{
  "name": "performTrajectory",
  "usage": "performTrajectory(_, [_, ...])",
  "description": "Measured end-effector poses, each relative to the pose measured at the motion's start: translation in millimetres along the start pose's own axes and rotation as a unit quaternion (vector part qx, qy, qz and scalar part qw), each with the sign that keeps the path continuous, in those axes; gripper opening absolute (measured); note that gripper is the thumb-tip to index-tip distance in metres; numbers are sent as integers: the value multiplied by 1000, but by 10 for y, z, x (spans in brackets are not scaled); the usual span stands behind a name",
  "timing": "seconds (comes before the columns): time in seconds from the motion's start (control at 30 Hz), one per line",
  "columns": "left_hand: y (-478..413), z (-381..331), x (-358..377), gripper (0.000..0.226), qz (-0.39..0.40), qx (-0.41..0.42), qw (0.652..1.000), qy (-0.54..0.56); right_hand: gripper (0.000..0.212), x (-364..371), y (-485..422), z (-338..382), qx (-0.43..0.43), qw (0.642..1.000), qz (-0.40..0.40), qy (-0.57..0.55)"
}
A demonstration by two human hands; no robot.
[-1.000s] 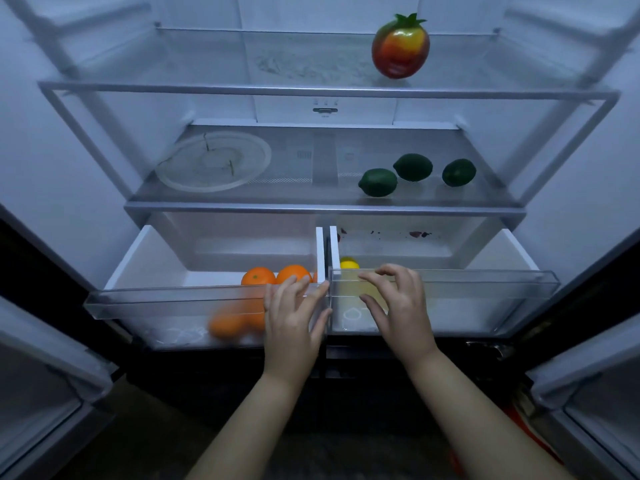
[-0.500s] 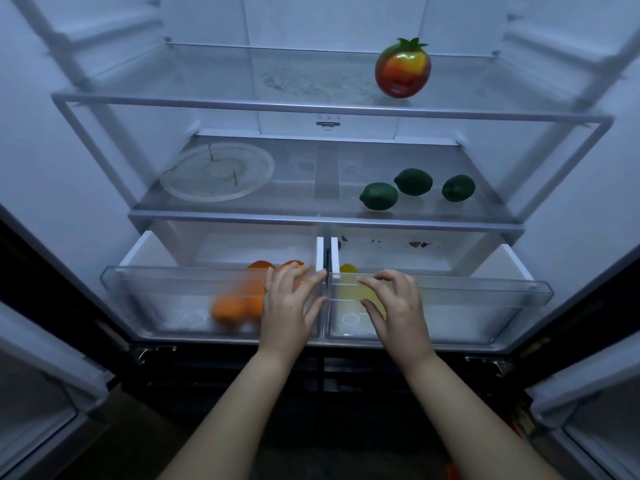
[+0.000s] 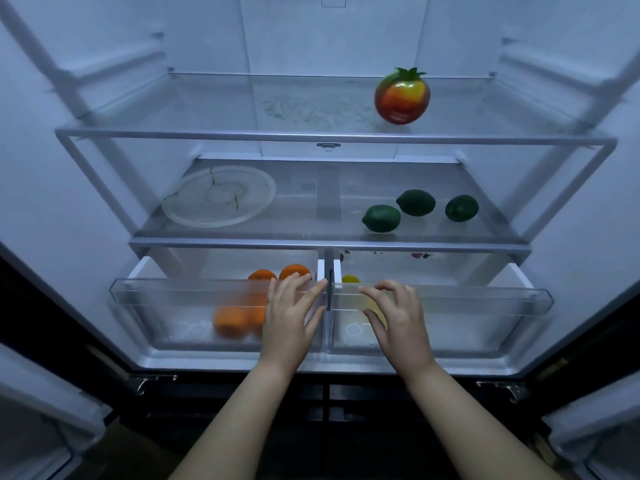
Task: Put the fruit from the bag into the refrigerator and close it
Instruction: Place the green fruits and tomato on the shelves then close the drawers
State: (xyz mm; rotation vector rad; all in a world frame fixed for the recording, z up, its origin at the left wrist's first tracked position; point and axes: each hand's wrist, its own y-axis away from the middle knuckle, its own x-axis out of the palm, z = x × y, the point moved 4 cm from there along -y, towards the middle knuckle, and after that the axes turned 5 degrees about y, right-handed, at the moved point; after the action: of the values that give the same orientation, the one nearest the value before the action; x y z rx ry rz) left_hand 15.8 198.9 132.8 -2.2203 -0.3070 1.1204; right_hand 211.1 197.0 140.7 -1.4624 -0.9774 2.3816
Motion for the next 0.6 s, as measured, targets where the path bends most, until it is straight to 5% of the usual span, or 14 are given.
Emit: performTrajectory(0.6, [-264,124,184,36,21,-12,999,-25,41,165,-243,-113,0,1000,-7,9])
